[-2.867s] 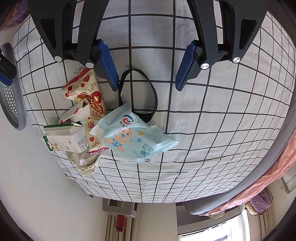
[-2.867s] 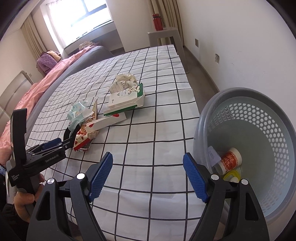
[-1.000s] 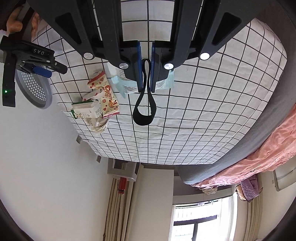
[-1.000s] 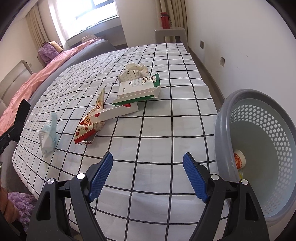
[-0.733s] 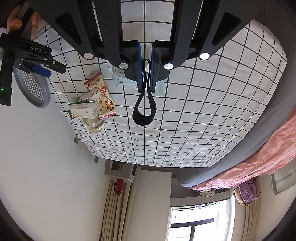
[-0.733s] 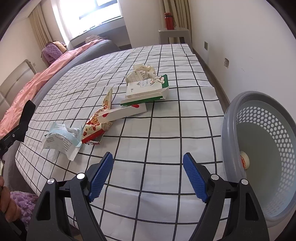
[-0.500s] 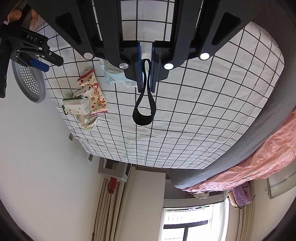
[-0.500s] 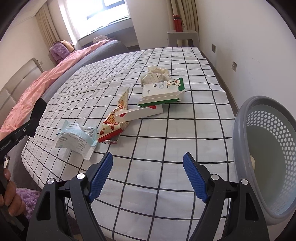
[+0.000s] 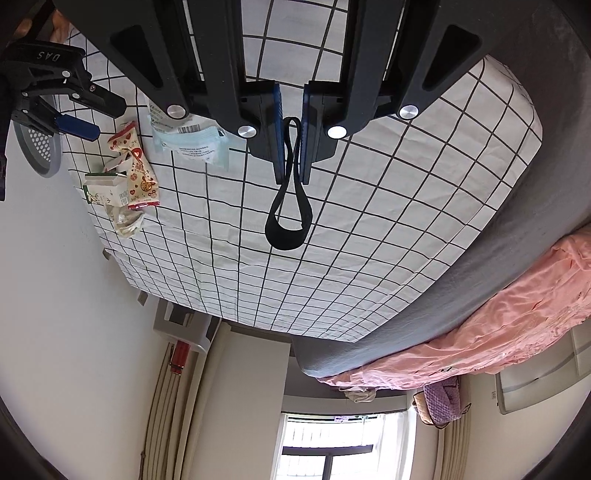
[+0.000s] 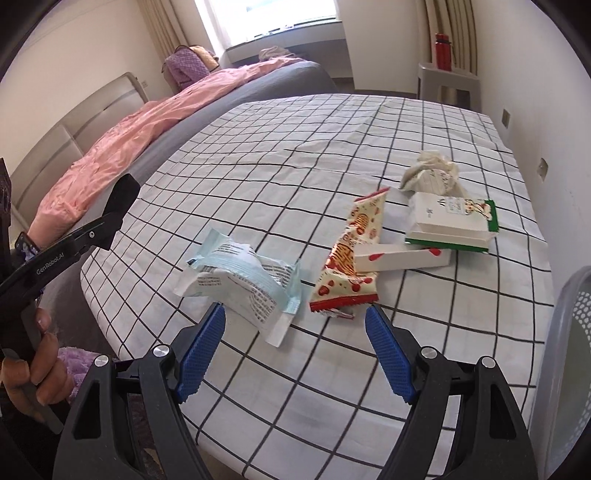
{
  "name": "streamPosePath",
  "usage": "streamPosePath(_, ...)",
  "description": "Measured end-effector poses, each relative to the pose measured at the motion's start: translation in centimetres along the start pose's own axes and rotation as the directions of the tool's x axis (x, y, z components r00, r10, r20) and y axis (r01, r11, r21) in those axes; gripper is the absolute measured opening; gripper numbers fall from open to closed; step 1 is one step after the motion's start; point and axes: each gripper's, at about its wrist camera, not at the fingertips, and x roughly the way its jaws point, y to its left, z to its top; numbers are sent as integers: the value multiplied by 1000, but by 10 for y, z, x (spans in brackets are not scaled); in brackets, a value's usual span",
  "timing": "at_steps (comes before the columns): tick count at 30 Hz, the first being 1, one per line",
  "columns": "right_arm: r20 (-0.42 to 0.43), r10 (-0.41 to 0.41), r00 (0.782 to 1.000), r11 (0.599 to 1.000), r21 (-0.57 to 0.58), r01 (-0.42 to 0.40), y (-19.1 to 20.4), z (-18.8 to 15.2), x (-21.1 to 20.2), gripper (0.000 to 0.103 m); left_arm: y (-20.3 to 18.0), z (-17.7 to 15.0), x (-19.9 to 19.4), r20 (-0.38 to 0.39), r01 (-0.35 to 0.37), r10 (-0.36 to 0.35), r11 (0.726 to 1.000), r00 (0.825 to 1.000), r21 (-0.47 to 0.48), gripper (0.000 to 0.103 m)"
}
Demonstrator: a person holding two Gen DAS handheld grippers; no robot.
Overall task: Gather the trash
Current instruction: 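Grasp the light blue tissue pack with the right tool and lift it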
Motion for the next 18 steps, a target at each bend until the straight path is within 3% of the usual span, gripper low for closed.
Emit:
streamPosePath(11,-83,69,994,968,-236,-87,34,23,37,82,10,5,11,-23,-8,8,999,1000,-37,8)
streamPosePath(18,-126,86,988,945,-305,-121,40,29,55,85,10,7,14,-29,7,-8,999,1000,-43,8)
